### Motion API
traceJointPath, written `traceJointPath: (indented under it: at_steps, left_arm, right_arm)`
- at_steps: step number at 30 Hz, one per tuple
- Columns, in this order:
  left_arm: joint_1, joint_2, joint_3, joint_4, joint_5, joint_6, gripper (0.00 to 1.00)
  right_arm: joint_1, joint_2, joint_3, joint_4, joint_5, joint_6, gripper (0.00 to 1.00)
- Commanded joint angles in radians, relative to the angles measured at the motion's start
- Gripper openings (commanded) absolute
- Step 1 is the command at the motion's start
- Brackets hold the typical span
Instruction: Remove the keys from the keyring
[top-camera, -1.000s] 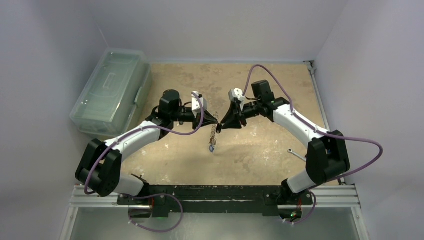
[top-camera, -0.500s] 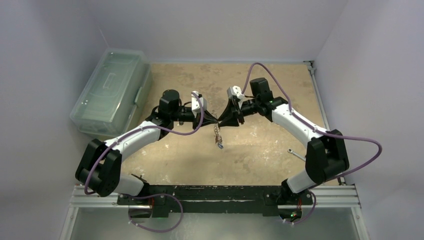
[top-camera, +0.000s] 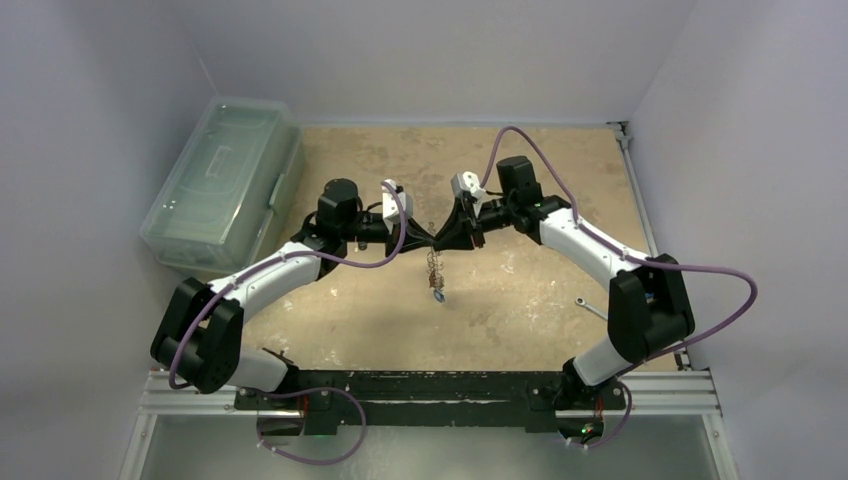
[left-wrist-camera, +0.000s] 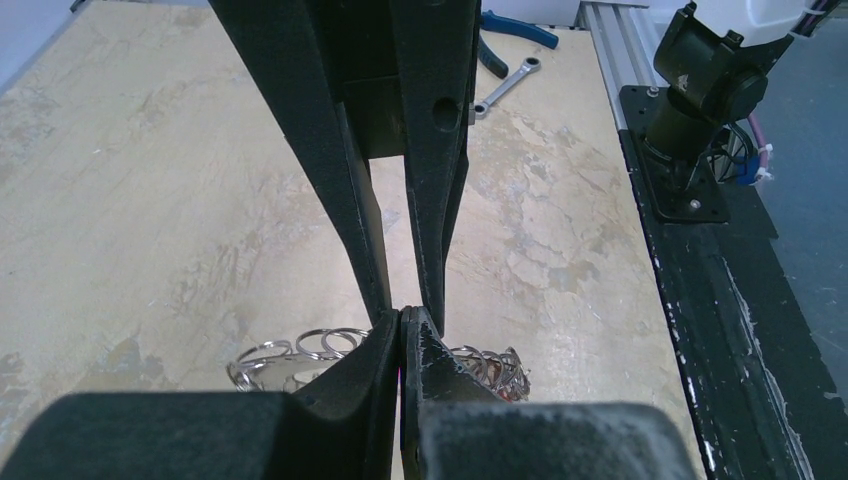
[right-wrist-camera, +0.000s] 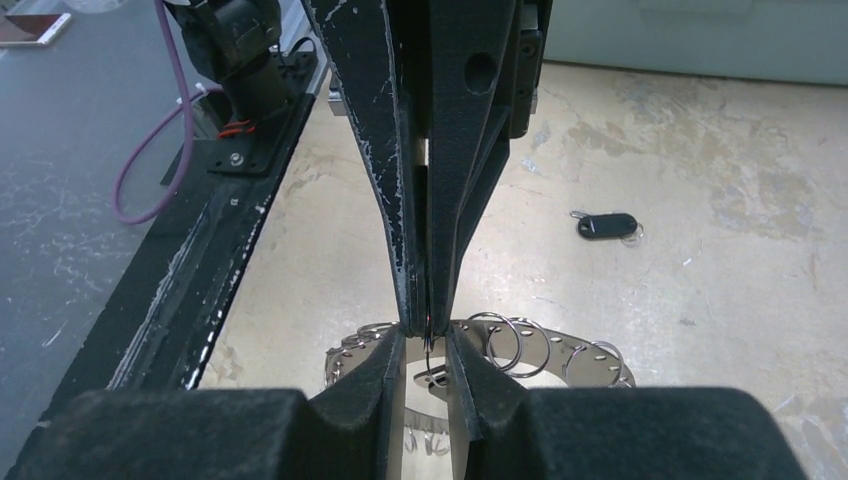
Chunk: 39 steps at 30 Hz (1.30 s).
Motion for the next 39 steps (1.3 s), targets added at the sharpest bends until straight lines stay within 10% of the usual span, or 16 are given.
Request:
traceJointPath:
  at_steps: [1,5,18,23,27,32,39]
  left_arm:
    - [0.004,-0.036,0.019,0.072,0.027,-0.023,0.00]
    - [0.004,-0.038,0.021,0.073,0.029,-0.026,0.00]
    - [0.004,-0.041,0.018,0.063,0.032,-0.021,0.00]
    - [0.004,-0.044,0.020,0.048,0.038,-0.007,0.00]
    - [0.006,-0.048,0.062,-0.118,0.026,0.099,0.00]
    - [0.055,-0.064,0.197,-0.541,-0.022,0.385,0.59]
    - [0.064,-0.052,0.340,-0.892,-0.134,0.595,0.78]
  right_arm:
    - [0.008,-0.002,-0.010,0.018,0.006,-0.016,0.20]
    - [0.008,-0.004,-0.022,0.006,0.008,-0.042,0.32]
    - [0.005,-0.010,-0.016,-0.004,-0.013,-0.038,0.28]
    - [0.005,-0.006,-0.011,0.010,-0.016,-0.017,0.00]
    - [0.005,-0.005,0.001,0.006,0.025,0.016,0.00]
    - [0.006,-0.009,0.038,-0.128,0.106,-0.053,0.00]
    - [0.013,0.004,0.086,-0.267,0.169,-0.095,0.00]
